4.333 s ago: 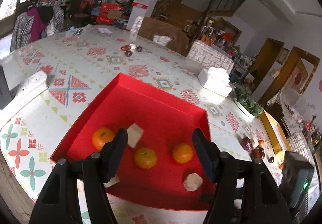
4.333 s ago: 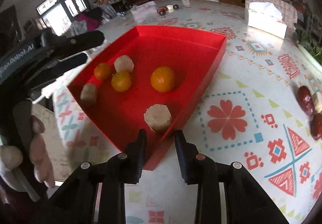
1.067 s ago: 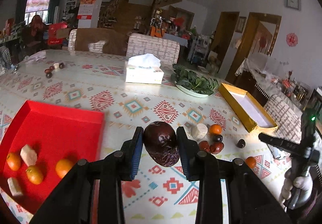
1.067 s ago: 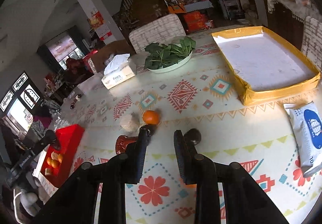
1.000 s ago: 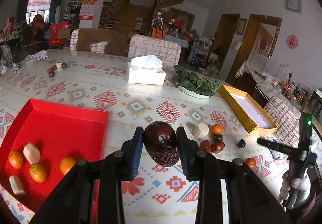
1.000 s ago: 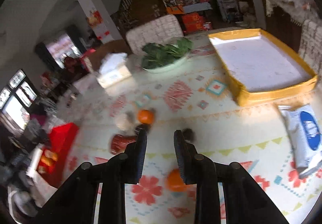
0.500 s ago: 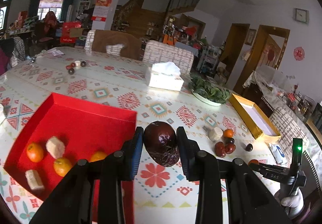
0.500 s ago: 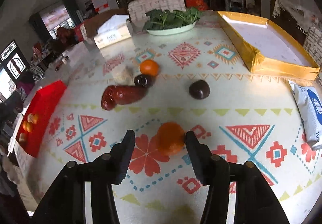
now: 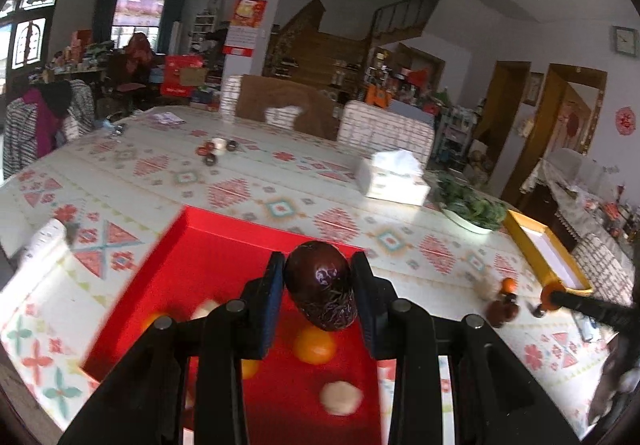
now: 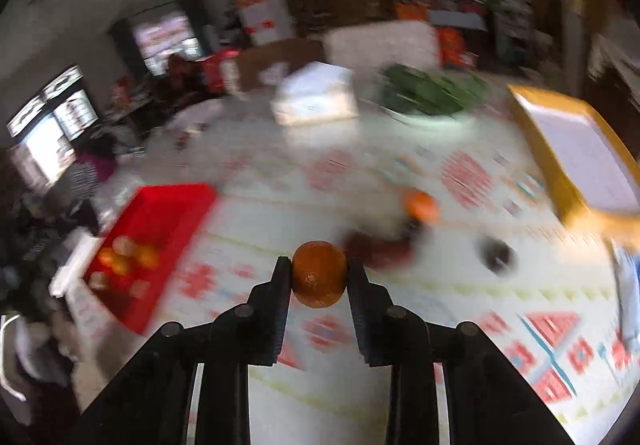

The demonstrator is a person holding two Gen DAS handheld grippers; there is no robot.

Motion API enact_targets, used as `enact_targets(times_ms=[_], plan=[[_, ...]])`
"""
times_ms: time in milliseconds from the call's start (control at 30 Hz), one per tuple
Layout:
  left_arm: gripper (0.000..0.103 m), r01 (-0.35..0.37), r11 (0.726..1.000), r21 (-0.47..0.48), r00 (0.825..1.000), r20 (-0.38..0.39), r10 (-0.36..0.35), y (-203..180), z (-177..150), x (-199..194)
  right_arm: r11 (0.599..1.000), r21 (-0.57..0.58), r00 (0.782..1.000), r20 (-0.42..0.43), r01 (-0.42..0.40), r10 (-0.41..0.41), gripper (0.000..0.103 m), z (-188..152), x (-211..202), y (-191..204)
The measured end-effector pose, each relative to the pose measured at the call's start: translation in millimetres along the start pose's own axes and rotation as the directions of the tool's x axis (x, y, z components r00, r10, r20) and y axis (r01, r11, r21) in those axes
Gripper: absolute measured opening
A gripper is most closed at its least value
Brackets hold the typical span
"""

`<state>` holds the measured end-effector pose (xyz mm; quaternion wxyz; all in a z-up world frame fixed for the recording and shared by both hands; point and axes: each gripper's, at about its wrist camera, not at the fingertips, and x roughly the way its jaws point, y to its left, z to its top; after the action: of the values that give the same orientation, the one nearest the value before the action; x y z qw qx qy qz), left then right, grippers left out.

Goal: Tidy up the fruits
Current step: 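Carry the red date with the left tool while the right tool carries the orange to the red tray, then open the left tool to drop the date while the right tool releases the orange into the tray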

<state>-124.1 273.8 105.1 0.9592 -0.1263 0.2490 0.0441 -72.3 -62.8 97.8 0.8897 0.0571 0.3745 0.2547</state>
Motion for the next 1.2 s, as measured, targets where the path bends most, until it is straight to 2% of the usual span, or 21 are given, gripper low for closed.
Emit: enact_targets(times_ms=[133, 200, 333, 433, 633, 900, 967, 1033, 1167, 1200], plan=[[0.033, -0.074, 0.997, 0.009, 0.997, -0.008, 0.075, 24.8, 10.5, 7.1, 0.985, -0.061, 0.987, -0.034, -0.159, 0.157, 0.031, 37.1, 27.1, 60.2], [0.033, -0.095, 0.995, -0.001, 0.995, -0.024, 0.095, 38.5, 12.5, 14.3, 0.973, -0.090, 0.976, -0.072, -0.210, 0.204, 0.031, 46.2, 48.8, 88.7], [0.033, -0.115, 0.993, -0.025, 0.991, -0.073, 0.112, 62.7, 11.9, 34.3, 0.962, -0.113, 0.961, -0.154, -0.249, 0.231, 0.031, 46.5, 100.6, 130.9], [0.033, -0.123, 0.992, -0.035, 0.986, -0.114, 0.119, 74.5, 10.5, 51.4, 0.962, -0.120, 0.952, -0.216, -0.245, 0.216, 0.031, 37.2, 145.7, 153.5], [0.032, -0.129, 0.991, -0.039, 0.975, -0.186, 0.120, 81.7, 4.0, 81.6, 0.968, -0.135, 0.944, -0.287, -0.212, 0.166, 0.031, 19.6, 195.7, 168.6], [0.033, -0.131, 0.990, -0.047, 0.969, -0.216, 0.118, 80.7, 0.4, 94.4, 0.972, -0.151, 0.951, -0.279, -0.178, 0.131, 0.032, 21.5, 207.7, 168.2], [0.036, -0.131, 0.990, -0.055, 0.969, -0.219, 0.116, 80.1, 0.7, 94.6, 0.973, -0.151, 0.952, -0.276, -0.176, 0.130, 0.032, 22.1, 208.3, 167.5], [0.053, -0.132, 0.989, -0.061, 0.970, -0.216, 0.116, 78.1, 1.5, 92.2, 0.973, -0.150, 0.953, -0.273, -0.176, 0.130, 0.033, 22.9, 208.1, 167.1], [0.055, -0.130, 0.989, -0.068, 0.976, -0.186, 0.115, 71.7, 6.3, 79.5, 0.973, -0.123, 0.955, -0.249, -0.194, 0.158, 0.038, 26.2, 196.6, 161.6], [0.059, -0.126, 0.989, -0.072, 0.978, -0.175, 0.112, 68.9, 8.1, 74.3, 0.973, -0.119, 0.957, -0.239, -0.199, 0.166, 0.040, 27.7, 191.3, 159.8]])
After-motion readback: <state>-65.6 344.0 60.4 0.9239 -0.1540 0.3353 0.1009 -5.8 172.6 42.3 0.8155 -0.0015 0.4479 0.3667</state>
